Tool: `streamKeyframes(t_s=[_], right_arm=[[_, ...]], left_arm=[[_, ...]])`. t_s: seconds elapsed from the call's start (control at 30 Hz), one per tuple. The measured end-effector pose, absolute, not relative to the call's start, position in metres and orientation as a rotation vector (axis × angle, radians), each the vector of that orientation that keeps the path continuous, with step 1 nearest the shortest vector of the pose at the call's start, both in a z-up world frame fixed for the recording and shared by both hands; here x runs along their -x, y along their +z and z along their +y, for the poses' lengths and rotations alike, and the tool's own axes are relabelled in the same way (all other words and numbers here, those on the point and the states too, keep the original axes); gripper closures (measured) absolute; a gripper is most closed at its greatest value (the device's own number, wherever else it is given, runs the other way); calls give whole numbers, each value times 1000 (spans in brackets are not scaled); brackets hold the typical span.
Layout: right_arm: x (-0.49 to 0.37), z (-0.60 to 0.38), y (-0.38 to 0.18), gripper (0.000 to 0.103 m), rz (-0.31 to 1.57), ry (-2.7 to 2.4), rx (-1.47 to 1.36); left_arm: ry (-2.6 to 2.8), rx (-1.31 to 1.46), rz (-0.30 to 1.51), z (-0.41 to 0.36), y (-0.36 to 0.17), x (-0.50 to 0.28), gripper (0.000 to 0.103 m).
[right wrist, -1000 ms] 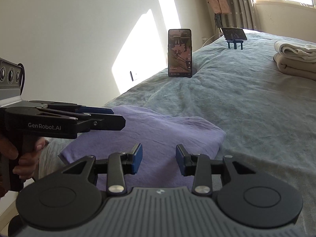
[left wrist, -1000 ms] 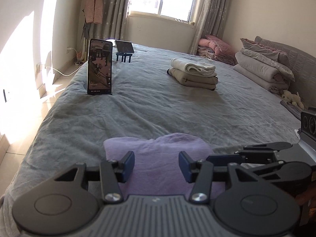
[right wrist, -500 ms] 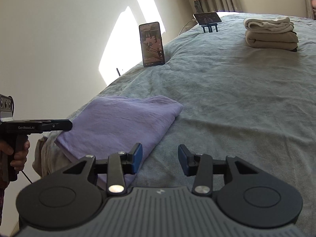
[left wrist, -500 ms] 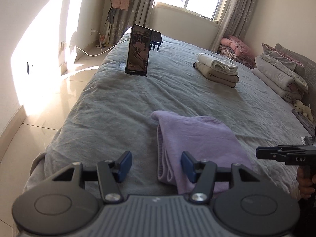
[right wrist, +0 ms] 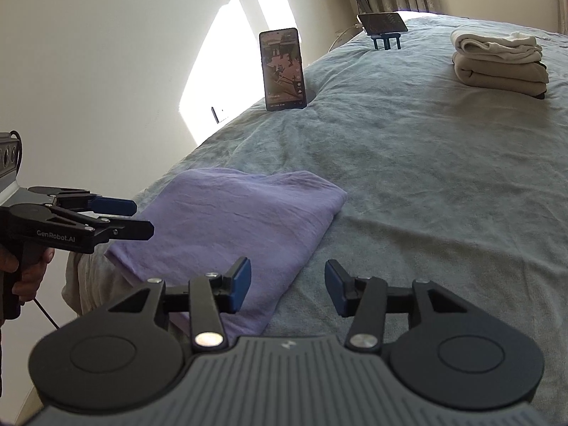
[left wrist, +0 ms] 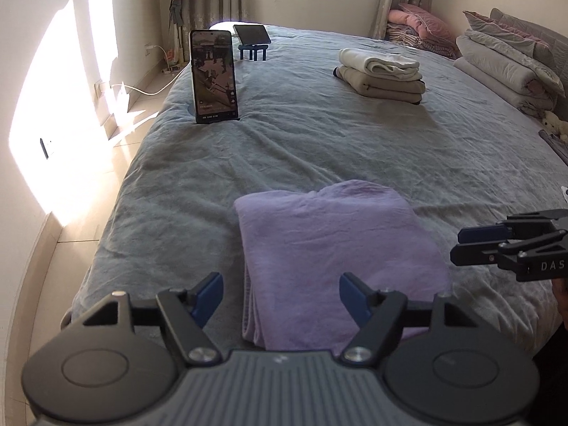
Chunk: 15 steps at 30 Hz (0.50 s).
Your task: Fold clothes
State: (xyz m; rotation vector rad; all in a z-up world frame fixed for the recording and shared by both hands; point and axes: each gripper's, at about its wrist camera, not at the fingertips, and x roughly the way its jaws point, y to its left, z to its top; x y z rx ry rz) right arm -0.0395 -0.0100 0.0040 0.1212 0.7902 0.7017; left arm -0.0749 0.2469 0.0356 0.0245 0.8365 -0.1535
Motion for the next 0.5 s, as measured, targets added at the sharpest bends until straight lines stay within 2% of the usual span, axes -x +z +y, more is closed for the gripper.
streamKeyframes(t_s=[0.37,0.47,0.5], right_arm=[[18,-5,-17,51,865,709,-228],[14,-6,-21,51,858,713,-269],[12,-6,-22,51,855,714,-286]], left_arm=[[-235,65,852,267,15,55,30],[-274,169,819,281,9,54,33],[-288,209,806,286,7,54,37]])
